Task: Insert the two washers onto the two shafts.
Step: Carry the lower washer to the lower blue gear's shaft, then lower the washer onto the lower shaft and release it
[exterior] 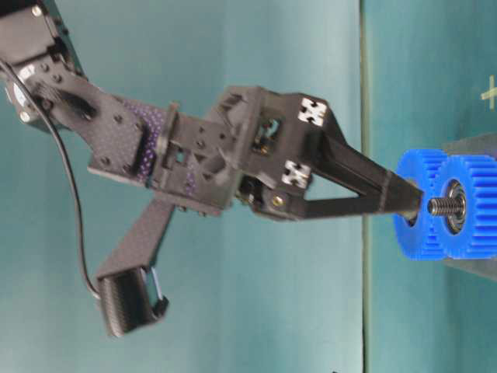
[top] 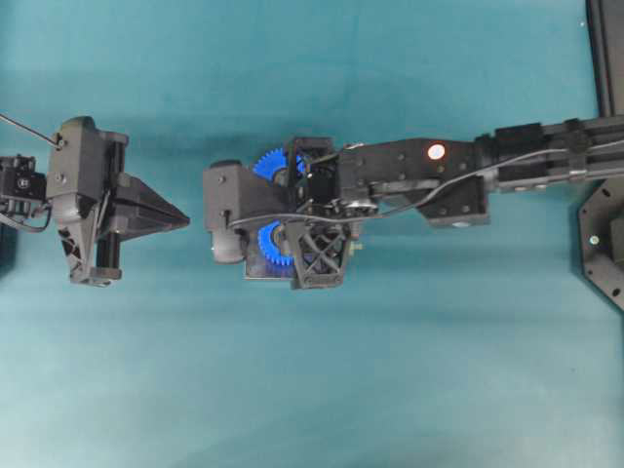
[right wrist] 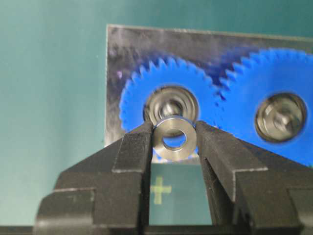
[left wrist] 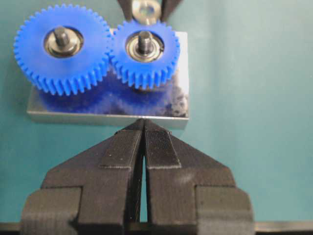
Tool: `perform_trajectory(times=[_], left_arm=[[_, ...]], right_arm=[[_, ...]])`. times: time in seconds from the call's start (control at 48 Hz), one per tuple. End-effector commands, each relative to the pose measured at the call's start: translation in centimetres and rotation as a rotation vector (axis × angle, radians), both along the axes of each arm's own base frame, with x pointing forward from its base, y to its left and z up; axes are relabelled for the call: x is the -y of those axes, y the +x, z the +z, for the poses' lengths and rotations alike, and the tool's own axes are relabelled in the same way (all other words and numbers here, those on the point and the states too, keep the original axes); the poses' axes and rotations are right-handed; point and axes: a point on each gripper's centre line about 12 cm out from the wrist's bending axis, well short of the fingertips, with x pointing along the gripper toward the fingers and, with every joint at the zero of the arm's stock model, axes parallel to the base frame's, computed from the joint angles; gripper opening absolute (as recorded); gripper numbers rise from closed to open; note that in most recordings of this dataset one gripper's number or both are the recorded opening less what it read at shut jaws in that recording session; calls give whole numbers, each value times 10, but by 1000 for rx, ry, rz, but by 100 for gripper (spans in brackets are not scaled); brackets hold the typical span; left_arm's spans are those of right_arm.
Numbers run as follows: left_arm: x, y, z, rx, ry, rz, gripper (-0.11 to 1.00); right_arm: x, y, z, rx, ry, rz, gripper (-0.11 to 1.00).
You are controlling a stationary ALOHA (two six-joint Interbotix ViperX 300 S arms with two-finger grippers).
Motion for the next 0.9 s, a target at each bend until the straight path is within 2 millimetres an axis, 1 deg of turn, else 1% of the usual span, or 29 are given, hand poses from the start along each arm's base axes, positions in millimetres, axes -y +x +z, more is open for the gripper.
perform_trajectory(times=[0.0,0.25,0.625,0.875], left_arm=[[1,4,7,28,2,-3,0],[1,4,7,28,2,-3,0],[1,3,6,25,2,-5,0],[0,3,6,25,0,-2,0]], right_arm=[[-2,5,14,40,-5,17,30],[-1,7,3,20,-5,15,30],[0,10,6,35,-4,11,30],[0,10,3,31,-4,11,30]])
